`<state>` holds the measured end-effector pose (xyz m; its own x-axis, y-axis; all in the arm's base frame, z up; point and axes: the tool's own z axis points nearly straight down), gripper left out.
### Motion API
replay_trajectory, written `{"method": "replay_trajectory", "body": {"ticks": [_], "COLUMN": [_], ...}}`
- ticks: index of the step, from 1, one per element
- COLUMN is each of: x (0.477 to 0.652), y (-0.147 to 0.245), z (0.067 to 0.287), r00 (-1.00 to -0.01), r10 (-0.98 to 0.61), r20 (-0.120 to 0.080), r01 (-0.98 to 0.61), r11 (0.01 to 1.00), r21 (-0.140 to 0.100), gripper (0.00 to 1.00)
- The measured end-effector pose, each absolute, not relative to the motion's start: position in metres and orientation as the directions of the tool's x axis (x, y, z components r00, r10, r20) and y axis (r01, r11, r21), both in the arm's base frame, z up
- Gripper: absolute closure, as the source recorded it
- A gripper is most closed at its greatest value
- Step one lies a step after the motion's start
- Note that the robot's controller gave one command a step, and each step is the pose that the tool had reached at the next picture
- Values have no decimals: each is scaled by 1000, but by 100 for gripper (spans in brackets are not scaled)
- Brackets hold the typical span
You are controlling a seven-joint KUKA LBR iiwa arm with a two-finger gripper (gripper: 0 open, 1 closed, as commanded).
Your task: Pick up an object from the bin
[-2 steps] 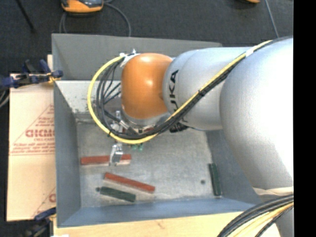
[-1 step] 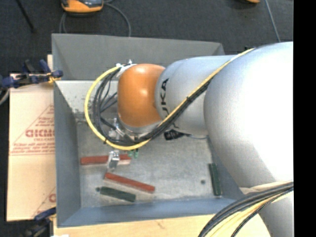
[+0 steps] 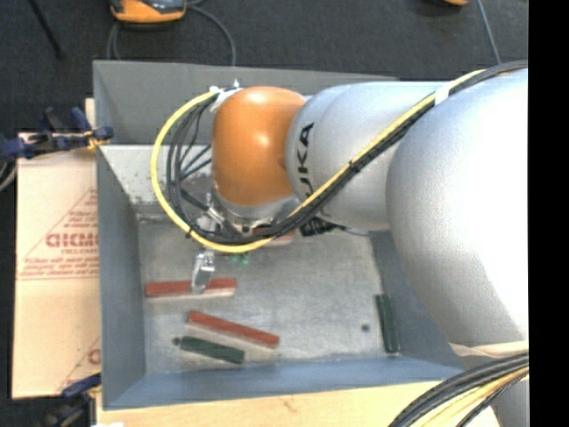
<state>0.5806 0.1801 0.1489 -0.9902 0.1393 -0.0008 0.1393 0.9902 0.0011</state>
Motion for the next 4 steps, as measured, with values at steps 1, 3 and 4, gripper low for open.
{"method": "replay_trajectory", "body": {"ticks": [1, 3, 4], "x": [584, 583, 583], "y": [174, 175, 175], "z": [84, 83, 83], "r00": [-1000, -1000, -1000], "r10": [-28, -30, -29], "r20": [-9, -6, -6], "r01": [-28, -30, -29], "r11": [1000, 1000, 1000], "r21": [1, 2, 2], "gripper": [0, 100, 100]}}
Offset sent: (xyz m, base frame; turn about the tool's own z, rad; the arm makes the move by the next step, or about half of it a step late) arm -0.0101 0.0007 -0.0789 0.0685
